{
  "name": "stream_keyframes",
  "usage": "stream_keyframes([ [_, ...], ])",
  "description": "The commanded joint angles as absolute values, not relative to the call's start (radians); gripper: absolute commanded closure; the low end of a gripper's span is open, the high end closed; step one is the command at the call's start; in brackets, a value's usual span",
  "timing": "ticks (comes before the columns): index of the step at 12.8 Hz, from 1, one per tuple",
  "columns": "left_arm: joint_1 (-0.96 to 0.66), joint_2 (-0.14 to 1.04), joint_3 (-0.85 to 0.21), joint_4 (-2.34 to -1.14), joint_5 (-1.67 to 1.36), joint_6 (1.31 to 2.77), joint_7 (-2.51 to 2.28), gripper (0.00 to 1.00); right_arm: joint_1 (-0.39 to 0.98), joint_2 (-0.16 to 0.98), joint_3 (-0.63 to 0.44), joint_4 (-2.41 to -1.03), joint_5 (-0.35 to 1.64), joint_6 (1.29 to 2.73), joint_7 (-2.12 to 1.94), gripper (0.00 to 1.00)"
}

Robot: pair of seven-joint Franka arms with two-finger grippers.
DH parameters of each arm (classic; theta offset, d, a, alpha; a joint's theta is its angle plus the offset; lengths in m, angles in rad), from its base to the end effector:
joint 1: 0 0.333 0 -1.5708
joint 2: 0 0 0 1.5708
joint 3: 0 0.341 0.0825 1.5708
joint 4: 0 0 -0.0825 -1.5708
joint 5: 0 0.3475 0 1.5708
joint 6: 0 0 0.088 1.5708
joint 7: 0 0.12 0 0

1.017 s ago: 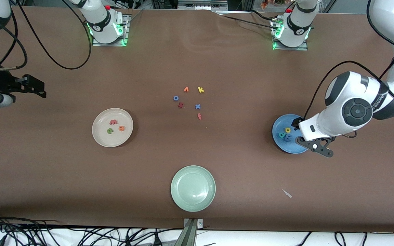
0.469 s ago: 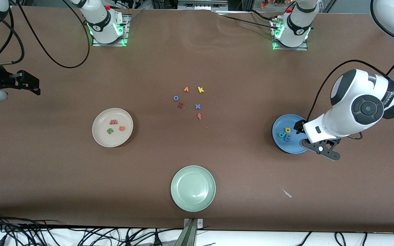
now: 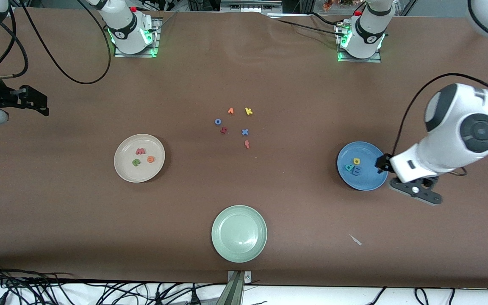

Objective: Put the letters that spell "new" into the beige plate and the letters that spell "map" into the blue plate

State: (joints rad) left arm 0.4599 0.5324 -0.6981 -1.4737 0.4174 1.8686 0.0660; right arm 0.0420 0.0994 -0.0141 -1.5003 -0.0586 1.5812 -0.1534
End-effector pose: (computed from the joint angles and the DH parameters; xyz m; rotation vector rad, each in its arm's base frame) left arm 0.6615 -0.0339 0.4424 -3.0256 0.5545 0.0057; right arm 0.5514 0.0088 0.6152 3.0699 0.2809 -0.0342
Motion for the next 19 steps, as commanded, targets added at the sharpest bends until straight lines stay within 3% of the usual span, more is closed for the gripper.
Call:
stream_keyframes([
  [1, 0.572, 0.500, -0.730, -1.431, 0.396, 1.771, 0.097, 0.00, 0.021, 0.075, 0.003, -1.523, -0.071, 1.572, -0.163, 0.00],
  [4, 0.614, 0.379, -0.746, -1.419, 0.288, 1.697, 0.091, 0.00, 0.021, 0.080, 0.006, -1.525, -0.052, 1.562, -0.156, 0.00],
  [6, 0.591, 0.257, -0.686, -1.439, 0.160, 1.654, 0.091, 0.00, 0.023, 0.080, 0.009, -1.528, 0.021, 1.554, -0.141, 0.00],
  [9, 0.294, 0.112, -0.345, -1.454, -0.029, 1.571, 0.083, 0.00, 0.023, 0.078, 0.009, -1.554, 0.023, 1.530, -0.152, 0.00],
  [14, -0.061, 0.058, -0.002, -1.447, -0.037, 1.566, 0.072, 0.00, 0.023, 0.077, 0.005, -1.551, 0.009, 1.525, -0.160, 0.00],
  [19, -0.095, 0.041, 0.023, -1.483, -0.041, 1.559, 0.077, 0.00, 0.028, 0.081, 0.005, -1.548, 0.006, 1.540, -0.160, 0.00],
])
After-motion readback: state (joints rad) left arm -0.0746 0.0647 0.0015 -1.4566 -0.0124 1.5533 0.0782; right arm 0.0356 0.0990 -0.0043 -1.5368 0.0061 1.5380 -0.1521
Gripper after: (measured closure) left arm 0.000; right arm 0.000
